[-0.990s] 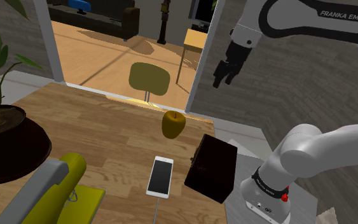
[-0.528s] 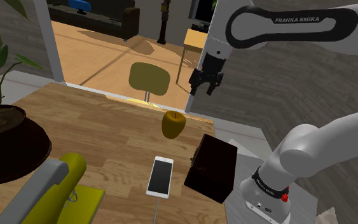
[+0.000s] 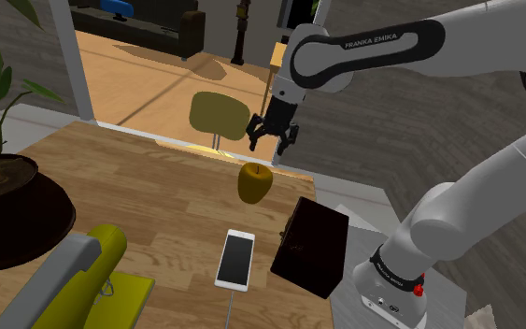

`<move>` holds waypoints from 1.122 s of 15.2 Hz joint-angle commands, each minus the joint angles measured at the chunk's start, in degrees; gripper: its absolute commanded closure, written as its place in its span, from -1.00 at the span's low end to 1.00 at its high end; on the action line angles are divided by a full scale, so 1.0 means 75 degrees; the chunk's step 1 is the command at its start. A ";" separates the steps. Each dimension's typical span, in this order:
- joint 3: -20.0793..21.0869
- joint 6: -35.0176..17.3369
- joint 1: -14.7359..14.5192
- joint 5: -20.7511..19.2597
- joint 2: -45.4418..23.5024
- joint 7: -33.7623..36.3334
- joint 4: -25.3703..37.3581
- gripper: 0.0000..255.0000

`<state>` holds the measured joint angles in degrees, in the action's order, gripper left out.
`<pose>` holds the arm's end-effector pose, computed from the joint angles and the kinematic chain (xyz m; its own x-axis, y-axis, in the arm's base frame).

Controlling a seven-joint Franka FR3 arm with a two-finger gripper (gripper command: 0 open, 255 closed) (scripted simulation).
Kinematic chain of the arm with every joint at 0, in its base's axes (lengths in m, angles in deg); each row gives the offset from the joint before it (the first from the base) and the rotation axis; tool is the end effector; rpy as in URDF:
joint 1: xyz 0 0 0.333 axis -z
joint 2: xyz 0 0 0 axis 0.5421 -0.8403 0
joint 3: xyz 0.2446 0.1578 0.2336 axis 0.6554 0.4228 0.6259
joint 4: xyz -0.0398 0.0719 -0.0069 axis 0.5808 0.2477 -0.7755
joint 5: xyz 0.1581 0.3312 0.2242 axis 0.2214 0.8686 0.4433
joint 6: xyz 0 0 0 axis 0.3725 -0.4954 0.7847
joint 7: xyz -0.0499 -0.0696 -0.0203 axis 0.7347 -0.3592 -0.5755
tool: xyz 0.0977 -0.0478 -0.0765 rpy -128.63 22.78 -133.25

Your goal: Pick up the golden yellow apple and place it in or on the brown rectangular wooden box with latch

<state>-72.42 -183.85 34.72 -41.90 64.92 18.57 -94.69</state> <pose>0.4781 0.1062 0.4485 0.8681 -0.4766 -0.1386 -0.4948 -0.8534 -0.1642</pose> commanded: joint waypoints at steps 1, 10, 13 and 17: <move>0.0043 -0.0227 -0.0014 0.0056 -0.0204 0.0081 -0.0022 -1.00; 0.0140 -0.0825 -0.0081 0.0134 -0.0460 0.0057 -0.0351 -1.00; 0.0140 -0.0825 -0.0081 0.0134 -0.0460 0.0057 -0.0351 -1.00; 0.0140 -0.0823 -0.0081 0.0134 -0.0460 0.0057 -0.0350 1.00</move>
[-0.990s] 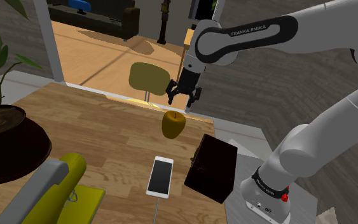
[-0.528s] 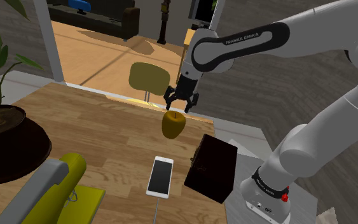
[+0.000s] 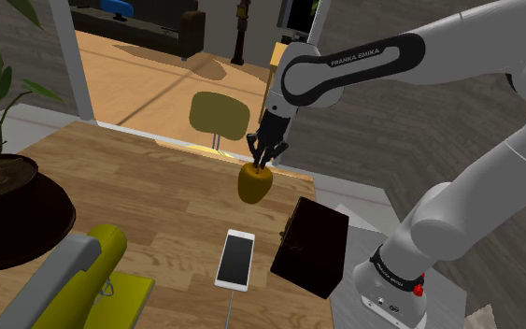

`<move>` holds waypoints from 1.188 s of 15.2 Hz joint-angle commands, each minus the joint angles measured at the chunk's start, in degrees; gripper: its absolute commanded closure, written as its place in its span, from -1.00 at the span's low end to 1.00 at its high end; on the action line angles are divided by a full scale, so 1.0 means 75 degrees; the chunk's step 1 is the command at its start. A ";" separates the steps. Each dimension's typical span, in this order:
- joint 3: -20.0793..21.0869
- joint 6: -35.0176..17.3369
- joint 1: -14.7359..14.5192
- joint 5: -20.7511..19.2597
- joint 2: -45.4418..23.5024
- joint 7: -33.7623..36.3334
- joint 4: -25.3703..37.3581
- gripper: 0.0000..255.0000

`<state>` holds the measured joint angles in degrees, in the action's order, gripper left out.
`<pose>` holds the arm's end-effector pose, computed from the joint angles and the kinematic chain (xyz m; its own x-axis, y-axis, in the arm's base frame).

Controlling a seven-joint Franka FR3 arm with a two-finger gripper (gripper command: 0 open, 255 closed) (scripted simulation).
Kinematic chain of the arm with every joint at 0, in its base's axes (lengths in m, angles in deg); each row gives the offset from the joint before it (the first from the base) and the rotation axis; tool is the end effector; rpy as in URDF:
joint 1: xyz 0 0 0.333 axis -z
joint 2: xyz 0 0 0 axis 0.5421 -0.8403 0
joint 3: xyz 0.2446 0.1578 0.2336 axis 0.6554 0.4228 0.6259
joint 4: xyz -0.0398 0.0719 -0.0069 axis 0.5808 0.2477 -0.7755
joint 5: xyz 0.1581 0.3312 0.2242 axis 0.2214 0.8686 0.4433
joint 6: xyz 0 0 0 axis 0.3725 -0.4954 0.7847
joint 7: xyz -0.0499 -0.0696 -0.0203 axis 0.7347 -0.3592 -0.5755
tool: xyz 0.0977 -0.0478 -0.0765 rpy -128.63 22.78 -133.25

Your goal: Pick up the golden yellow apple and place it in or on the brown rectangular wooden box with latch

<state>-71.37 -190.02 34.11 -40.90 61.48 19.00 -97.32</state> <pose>0.4825 0.1163 0.4060 0.8612 -0.4872 -0.1445 -0.5066 -0.8459 -0.1667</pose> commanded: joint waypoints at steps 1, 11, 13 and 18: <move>0.0000 0.0000 0.0000 0.0000 0.0000 0.0000 0.0000 1.00; -0.0028 0.0421 0.0016 -0.0043 0.0196 0.0083 0.0232 1.00; -0.0043 0.0631 0.0024 -0.0064 0.0283 0.0124 0.0358 1.00; -0.0079 0.1151 0.0043 -0.0114 0.0468 0.0226 0.0701 1.00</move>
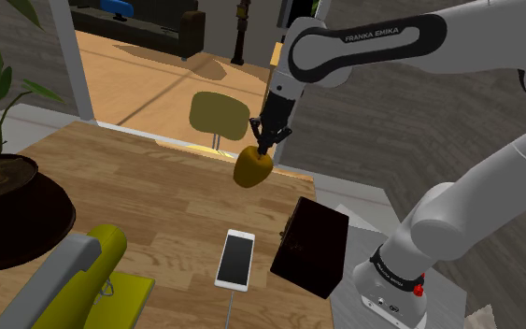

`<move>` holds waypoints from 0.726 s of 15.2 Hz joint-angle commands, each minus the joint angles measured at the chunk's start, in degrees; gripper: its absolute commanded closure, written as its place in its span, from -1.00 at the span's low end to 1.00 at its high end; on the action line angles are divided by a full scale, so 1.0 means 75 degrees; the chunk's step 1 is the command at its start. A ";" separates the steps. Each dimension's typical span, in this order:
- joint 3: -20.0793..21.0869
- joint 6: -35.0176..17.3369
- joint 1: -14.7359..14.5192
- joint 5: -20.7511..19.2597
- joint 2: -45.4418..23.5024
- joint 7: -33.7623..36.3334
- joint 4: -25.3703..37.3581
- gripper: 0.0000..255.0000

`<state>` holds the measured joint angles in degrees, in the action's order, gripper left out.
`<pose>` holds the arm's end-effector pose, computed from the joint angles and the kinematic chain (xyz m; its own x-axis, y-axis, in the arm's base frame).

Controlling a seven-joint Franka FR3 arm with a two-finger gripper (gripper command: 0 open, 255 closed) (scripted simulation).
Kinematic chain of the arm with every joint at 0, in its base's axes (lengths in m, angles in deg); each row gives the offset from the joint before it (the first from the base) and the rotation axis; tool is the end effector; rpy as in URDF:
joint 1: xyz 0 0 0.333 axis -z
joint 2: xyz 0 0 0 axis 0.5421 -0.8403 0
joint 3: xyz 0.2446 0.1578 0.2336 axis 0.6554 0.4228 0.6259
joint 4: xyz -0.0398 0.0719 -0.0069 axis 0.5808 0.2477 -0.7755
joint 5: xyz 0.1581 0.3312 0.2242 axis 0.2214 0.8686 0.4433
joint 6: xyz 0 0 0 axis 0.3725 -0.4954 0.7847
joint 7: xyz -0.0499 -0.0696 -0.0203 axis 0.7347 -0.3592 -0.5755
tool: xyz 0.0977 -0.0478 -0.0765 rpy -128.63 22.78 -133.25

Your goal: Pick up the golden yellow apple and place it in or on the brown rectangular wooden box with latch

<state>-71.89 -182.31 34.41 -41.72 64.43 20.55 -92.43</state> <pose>0.4838 0.1166 0.4616 0.8612 -0.4873 -0.1445 -0.5066 -0.8459 -0.1669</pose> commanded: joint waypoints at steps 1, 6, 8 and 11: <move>-0.0017 0.0226 0.0006 -0.0014 0.0107 0.0039 0.0122 1.00; -0.0054 0.0738 0.0024 -0.0061 0.0238 0.0140 0.0511 1.00; -0.0068 0.0941 0.0030 -0.0079 0.0278 0.0180 0.0677 1.00; -0.0089 0.1244 0.0040 -0.0105 0.0326 0.0240 0.0937 1.00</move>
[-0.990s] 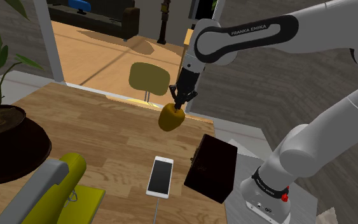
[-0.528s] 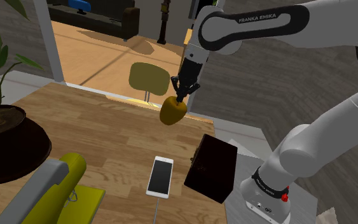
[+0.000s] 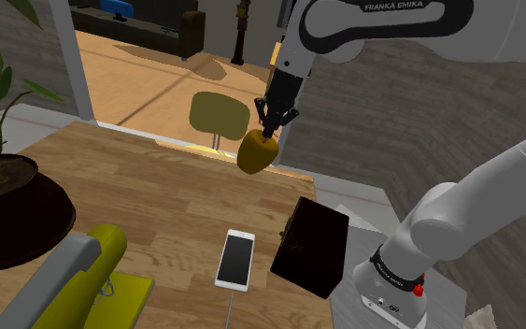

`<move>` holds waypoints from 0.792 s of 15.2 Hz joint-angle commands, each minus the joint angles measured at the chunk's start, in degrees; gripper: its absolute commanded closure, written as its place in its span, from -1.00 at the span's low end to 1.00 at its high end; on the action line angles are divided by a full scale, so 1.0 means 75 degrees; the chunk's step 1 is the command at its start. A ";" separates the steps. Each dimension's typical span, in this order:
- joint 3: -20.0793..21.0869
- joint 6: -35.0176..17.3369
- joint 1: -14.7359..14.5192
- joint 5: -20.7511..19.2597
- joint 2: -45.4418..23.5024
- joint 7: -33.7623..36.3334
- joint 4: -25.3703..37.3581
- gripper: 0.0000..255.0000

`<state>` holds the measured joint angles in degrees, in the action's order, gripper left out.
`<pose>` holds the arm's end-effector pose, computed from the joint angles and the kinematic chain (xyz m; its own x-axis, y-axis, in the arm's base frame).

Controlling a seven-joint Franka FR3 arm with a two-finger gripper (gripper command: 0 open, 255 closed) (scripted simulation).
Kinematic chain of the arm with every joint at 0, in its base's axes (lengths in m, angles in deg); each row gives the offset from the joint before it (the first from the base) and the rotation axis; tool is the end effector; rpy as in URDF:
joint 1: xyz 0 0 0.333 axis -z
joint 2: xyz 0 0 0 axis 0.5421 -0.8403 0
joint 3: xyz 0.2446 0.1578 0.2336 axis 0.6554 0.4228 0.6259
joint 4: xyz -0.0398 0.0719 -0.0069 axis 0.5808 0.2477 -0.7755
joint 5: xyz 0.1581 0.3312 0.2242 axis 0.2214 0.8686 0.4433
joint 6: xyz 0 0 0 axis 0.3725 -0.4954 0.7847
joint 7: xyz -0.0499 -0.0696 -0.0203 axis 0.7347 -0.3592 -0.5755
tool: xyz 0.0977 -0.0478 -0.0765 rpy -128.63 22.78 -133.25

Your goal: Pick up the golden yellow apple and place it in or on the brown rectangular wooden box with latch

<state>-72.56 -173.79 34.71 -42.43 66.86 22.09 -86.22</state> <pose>0.4818 0.1157 0.5248 0.8613 -0.4871 -0.1444 -0.5065 -0.8459 -0.1670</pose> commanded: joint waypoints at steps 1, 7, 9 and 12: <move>-0.0007 0.0209 0.0003 -0.0019 0.0014 0.0055 0.0200 1.00; -0.0046 0.0809 0.0021 -0.0066 0.0053 0.0177 0.0773 1.00; -0.0058 0.1008 0.0026 -0.0080 0.0052 0.0218 0.0976 1.00; -0.0071 0.1241 0.0008 -0.0043 0.0335 0.0267 0.0935 1.00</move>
<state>-73.04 -165.18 34.84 -42.90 68.28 23.97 -78.85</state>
